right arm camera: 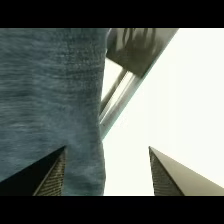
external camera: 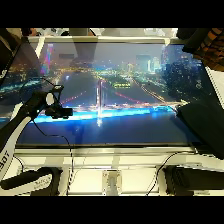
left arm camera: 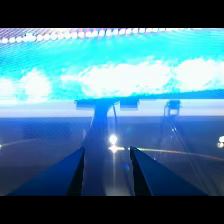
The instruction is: Fold the clothes and pants, and hang the long-sleeved shirts on hangers.
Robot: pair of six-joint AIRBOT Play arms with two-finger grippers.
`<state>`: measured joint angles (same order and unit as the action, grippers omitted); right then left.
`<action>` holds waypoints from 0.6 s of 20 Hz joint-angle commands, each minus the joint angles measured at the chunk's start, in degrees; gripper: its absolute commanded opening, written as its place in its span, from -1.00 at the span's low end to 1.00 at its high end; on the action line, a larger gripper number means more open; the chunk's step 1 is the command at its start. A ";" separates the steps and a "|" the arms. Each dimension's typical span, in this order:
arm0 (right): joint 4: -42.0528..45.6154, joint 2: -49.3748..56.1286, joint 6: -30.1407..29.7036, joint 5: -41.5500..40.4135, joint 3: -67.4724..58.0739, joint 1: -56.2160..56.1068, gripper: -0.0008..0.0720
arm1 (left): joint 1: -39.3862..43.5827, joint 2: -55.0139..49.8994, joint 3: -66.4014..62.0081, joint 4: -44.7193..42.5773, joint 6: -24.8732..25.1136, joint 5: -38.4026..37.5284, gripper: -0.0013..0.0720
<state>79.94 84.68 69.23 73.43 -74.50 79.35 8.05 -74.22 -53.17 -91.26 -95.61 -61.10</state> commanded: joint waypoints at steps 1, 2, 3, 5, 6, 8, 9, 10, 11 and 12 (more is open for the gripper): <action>-8.66 -8.07 -0.31 -2.75 0.52 -3.02 0.52 | -0.07 0.04 0.00 -0.04 -0.02 0.28 -0.01; -12.11 -10.27 -0.31 -2.27 0.55 -5.44 0.51 | -0.07 0.04 0.00 -0.04 -0.02 0.28 -0.01; -14.69 -12.57 -0.28 -1.11 0.55 -9.09 0.50 | -0.07 0.04 0.00 -0.04 -0.02 0.28 -0.01; -15.13 -16.13 -0.13 1.53 0.55 -19.04 -0.03 | -0.07 0.04 0.00 -0.04 -0.02 0.28 -0.01; -14.91 -17.27 -0.13 3.58 0.55 -24.37 -0.31 | -0.07 0.04 0.00 -0.04 -0.02 0.28 -0.01; -14.69 -18.14 -0.09 8.44 0.59 -35.63 -0.86 | -0.07 0.04 0.00 -0.04 -0.02 0.28 -0.01; -14.12 -18.14 0.61 9.70 0.98 -41.29 -0.86 | -0.07 0.04 0.00 -0.04 -0.02 0.26 -0.01; -12.98 -18.12 2.10 9.60 1.81 -46.71 -0.86 | -0.07 0.04 0.00 -0.04 -0.02 0.28 -0.01; -11.98 -18.08 4.15 9.18 2.93 -51.39 -0.86 | -0.07 0.04 0.00 -0.04 -0.02 0.28 -0.01; -11.69 -18.08 5.77 7.74 4.52 -56.04 -0.86 | -0.07 0.04 0.00 -0.04 -0.02 0.28 -0.01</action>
<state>67.20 67.42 71.09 80.47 -72.27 36.86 8.05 -74.22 -53.17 -91.31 -95.64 -60.84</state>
